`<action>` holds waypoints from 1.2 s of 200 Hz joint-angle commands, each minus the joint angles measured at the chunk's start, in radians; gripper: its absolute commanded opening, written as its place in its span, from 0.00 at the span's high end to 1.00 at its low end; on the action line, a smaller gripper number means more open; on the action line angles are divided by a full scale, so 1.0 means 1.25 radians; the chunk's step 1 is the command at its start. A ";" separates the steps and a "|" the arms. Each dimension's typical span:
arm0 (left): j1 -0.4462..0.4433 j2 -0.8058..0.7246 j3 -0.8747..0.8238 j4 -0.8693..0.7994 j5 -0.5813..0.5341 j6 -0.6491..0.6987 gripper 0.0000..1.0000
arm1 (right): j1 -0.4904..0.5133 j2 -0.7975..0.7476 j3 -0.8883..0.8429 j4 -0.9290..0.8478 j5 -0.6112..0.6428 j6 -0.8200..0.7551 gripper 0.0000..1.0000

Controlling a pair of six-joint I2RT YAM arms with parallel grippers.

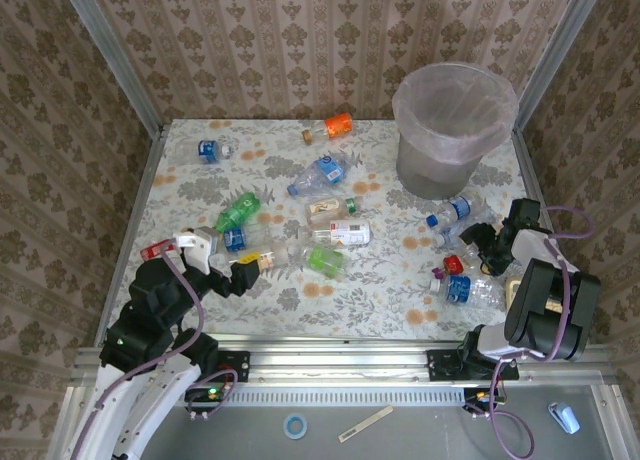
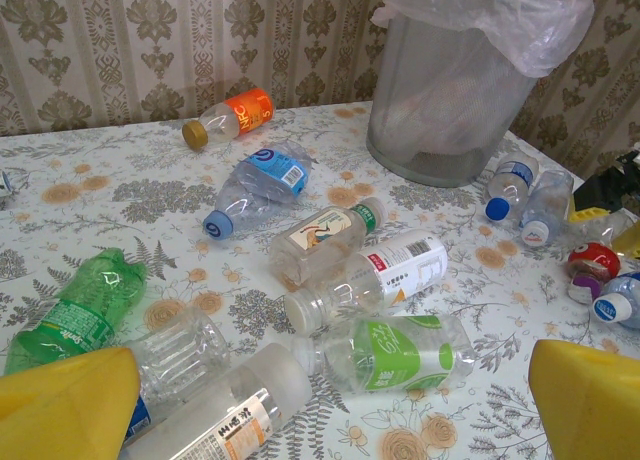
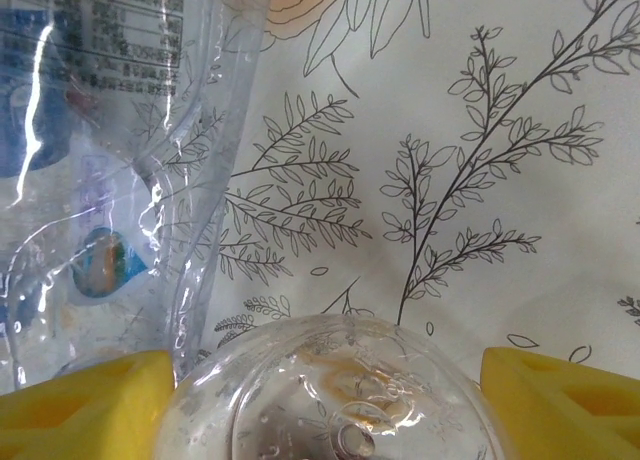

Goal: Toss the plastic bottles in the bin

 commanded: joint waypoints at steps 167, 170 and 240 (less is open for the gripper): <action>0.008 -0.008 0.014 0.005 0.012 0.016 0.00 | -0.005 -0.295 0.045 -0.132 -0.107 0.029 0.37; 0.008 -0.008 0.014 0.005 0.012 0.016 0.00 | -0.005 -0.300 0.046 -0.131 -0.110 0.031 0.37; 0.007 -0.014 0.014 0.009 0.014 0.016 0.00 | -0.005 -0.433 0.074 -0.154 -0.206 0.051 0.44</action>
